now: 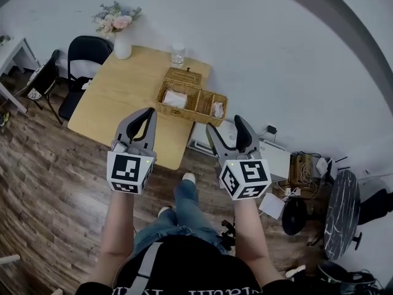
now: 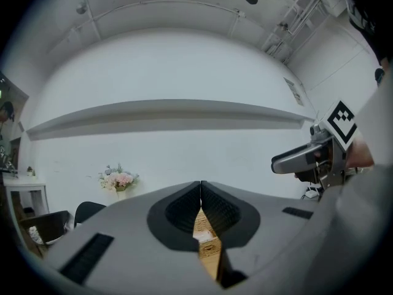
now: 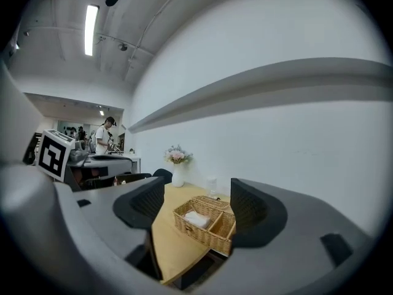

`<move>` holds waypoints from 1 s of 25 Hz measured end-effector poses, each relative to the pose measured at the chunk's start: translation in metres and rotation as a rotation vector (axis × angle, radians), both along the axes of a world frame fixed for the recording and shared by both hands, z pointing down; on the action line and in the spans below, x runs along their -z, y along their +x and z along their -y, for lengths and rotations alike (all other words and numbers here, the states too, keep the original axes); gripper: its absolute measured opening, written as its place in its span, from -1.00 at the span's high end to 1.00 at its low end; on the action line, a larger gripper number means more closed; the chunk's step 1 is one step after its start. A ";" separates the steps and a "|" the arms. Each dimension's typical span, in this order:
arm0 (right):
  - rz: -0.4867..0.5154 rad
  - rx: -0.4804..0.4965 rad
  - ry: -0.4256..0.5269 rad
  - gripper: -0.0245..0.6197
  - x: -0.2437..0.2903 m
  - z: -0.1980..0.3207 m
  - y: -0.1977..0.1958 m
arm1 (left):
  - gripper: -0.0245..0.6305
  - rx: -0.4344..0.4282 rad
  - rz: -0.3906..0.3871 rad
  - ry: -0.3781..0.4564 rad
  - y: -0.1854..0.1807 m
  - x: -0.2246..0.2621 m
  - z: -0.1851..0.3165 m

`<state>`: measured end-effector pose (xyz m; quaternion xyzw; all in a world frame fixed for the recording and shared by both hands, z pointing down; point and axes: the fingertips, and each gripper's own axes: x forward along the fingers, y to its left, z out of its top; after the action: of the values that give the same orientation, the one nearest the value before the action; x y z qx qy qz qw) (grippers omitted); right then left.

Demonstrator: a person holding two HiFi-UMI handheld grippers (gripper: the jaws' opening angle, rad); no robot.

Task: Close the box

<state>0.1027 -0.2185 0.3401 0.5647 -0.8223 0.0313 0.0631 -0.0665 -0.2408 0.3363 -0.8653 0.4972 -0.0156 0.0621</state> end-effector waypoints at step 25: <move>0.050 0.302 -0.459 -0.11 -0.104 0.266 0.053 | 0.89 0.215 0.100 -0.082 0.030 -0.024 0.175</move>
<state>0.1559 -0.4849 0.4444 0.4058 -0.8697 0.2212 0.1732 -0.0363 -0.4160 0.3602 -0.8069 0.5824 -0.0854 0.0494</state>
